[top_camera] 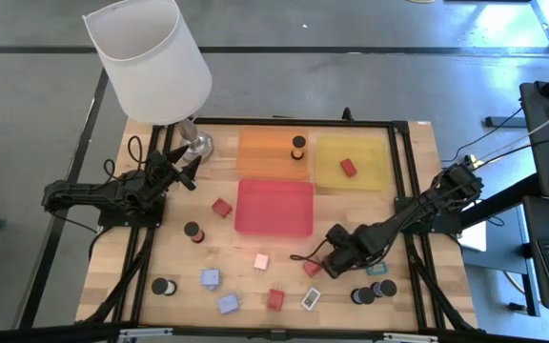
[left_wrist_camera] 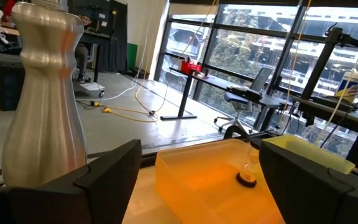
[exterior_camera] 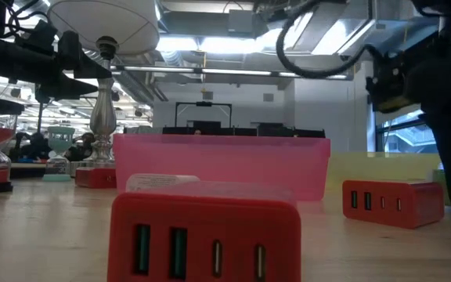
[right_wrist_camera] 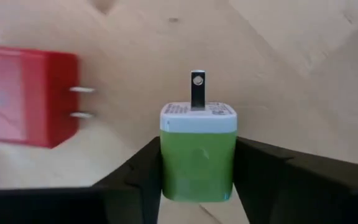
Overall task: Pick & Place Office items
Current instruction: Put the green charger adapter into the red bin
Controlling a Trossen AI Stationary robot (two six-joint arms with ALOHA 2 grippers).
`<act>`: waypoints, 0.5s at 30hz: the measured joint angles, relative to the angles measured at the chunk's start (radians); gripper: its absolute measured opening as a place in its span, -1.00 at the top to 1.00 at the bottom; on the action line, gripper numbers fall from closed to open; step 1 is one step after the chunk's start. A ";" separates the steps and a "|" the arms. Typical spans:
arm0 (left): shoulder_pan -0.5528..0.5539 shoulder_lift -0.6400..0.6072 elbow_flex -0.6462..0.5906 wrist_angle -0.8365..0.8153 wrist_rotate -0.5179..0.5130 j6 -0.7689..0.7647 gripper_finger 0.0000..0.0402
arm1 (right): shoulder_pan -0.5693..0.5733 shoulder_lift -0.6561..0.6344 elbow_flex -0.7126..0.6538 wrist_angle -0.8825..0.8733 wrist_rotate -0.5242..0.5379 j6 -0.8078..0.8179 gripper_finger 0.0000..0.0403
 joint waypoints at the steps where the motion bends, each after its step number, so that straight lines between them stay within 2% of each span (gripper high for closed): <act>1: 0.000 0.000 0.000 0.000 0.000 0.000 -0.60 | 0.000 0.000 0.011 -0.009 0.000 -0.016 0.27; 7: 0.000 0.000 0.000 0.000 0.000 0.000 -0.60 | -0.011 0.000 0.148 -0.212 -0.007 -0.118 0.27; 11: 0.000 0.000 0.000 0.000 0.000 0.000 -0.60 | -0.025 -0.001 0.295 -0.342 0.116 -0.199 0.26; 15: 0.000 0.000 0.000 0.000 0.000 0.000 -0.60 | -0.063 -0.002 0.412 -0.328 0.262 -0.303 0.20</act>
